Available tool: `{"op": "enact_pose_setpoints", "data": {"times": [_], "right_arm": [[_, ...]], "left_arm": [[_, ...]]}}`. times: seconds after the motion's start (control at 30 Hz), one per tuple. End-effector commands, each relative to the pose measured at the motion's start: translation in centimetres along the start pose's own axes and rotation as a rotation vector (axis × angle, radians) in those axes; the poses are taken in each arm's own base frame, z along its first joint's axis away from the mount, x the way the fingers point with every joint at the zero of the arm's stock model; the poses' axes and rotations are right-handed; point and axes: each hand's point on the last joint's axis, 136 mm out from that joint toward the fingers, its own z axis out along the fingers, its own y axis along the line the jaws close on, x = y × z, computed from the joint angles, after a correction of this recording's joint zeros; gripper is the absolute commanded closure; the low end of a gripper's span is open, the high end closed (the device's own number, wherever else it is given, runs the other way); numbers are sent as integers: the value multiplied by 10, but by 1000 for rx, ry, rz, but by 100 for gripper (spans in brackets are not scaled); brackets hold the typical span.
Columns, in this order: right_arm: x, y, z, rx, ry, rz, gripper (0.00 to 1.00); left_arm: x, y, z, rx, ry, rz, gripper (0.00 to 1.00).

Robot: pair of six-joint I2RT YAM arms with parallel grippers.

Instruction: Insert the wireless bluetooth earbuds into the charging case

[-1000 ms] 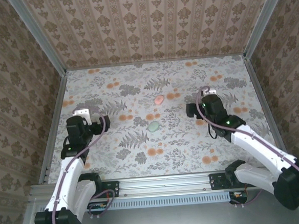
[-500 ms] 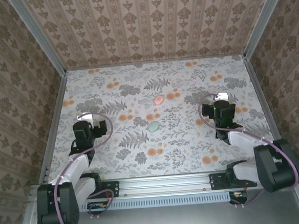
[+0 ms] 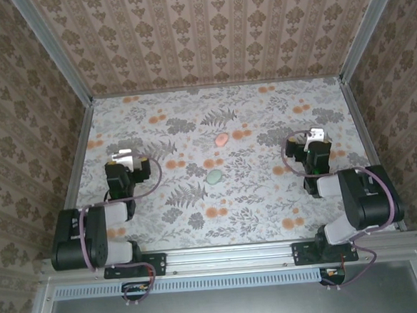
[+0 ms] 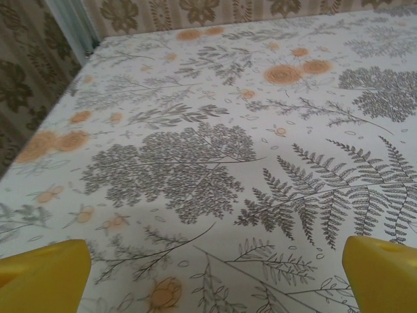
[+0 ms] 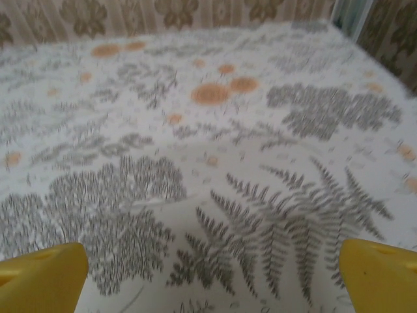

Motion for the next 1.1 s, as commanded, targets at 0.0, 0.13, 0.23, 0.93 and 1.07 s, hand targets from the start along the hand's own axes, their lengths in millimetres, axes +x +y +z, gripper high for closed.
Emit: {"op": "enact_pose_setpoints", "data": {"times": [0.0,0.13,0.23,0.93,1.07], "right_arm": [[-23,12,5,-57,-58,13,0],[-25,16,7,-57,-52,-3,0],[-24,16,6,-58,-52,-4,0],[-23,23,9,-75,-37,-31,0],[-24,23,7,-77,-43,-30,0]], "left_arm": [[-27,-5,10,36,-98,27,0],[-18,-7,25,42,-65,36,0],[-18,-6,34,43,-9,29,0],[-17,-3,34,27,-1,21,0],[-17,-3,34,28,-2,22,0]]}}
